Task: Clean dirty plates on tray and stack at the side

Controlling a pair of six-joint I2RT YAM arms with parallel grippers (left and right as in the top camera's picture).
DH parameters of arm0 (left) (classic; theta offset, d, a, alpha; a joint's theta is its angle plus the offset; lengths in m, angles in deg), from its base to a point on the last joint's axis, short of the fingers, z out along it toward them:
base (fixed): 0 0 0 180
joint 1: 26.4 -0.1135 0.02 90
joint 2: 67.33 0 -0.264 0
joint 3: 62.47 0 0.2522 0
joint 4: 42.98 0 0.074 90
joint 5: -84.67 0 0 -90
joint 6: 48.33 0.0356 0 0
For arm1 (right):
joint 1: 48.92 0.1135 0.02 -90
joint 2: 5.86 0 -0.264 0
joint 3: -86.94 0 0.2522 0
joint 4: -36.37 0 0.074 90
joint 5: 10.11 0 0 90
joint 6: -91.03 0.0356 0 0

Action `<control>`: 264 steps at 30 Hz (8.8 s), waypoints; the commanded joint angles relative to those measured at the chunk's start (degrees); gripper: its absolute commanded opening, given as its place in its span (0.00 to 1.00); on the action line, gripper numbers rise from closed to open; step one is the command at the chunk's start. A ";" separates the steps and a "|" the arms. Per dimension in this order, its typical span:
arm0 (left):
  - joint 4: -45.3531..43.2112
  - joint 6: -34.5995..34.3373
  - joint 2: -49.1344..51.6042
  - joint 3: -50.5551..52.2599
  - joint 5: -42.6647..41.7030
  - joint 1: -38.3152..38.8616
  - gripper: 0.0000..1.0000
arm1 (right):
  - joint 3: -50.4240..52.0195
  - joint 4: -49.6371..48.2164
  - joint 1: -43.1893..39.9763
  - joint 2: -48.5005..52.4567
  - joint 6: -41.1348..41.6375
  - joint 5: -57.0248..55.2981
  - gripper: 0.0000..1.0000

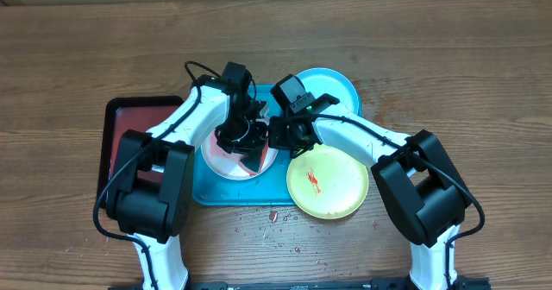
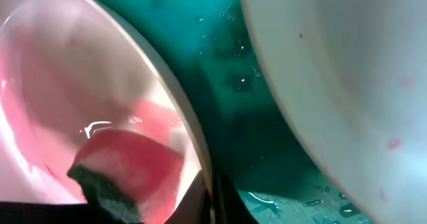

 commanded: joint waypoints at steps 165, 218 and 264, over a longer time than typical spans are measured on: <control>35.15 0.44 -24.76 -30.88 8.31 -27.63 0.04 | -20.37 31.30 15.72 -8.98 2.51 -58.07 0.04; 21.73 -1.09 -24.65 -14.16 8.13 -27.63 0.04 | -16.41 27.02 12.46 3.06 11.61 -12.87 0.04; 19.37 -3.34 -24.48 -13.18 8.52 -27.23 0.04 | -16.11 20.83 4.22 9.81 6.91 -12.79 0.04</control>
